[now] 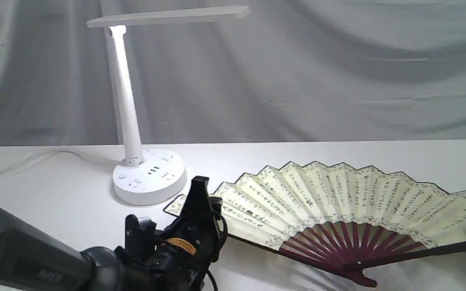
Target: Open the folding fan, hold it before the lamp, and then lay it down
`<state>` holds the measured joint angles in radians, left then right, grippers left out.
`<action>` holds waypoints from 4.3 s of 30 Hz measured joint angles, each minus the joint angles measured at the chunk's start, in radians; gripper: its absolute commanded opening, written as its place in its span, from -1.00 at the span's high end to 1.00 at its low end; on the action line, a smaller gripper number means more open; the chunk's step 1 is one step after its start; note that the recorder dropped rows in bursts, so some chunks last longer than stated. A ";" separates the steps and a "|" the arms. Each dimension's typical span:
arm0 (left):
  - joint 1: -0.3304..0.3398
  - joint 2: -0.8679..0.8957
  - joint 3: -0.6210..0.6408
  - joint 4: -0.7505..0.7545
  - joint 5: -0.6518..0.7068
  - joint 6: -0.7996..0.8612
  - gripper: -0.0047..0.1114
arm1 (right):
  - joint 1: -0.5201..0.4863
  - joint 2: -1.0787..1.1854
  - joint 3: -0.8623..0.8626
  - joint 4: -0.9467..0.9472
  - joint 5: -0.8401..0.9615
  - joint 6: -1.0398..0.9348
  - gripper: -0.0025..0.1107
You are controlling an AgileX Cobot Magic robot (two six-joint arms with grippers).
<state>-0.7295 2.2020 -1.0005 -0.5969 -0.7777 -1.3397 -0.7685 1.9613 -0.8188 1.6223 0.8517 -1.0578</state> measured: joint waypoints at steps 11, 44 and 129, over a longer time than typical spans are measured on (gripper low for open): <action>0.047 0.002 -0.060 0.014 0.008 0.004 0.08 | 0.000 0.001 0.006 0.107 -0.053 -0.055 0.20; 0.123 0.002 -0.060 0.688 0.082 0.002 0.10 | 0.000 -0.184 0.006 -0.418 -0.257 0.259 -0.06; 0.612 -0.514 -0.224 0.633 1.826 1.231 0.87 | 0.519 -0.440 -0.232 -1.613 0.005 0.878 0.96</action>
<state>-0.1170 1.6878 -1.2250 0.0366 1.0479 -0.1083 -0.2495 1.5213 -1.0509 0.0094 0.8563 -0.1797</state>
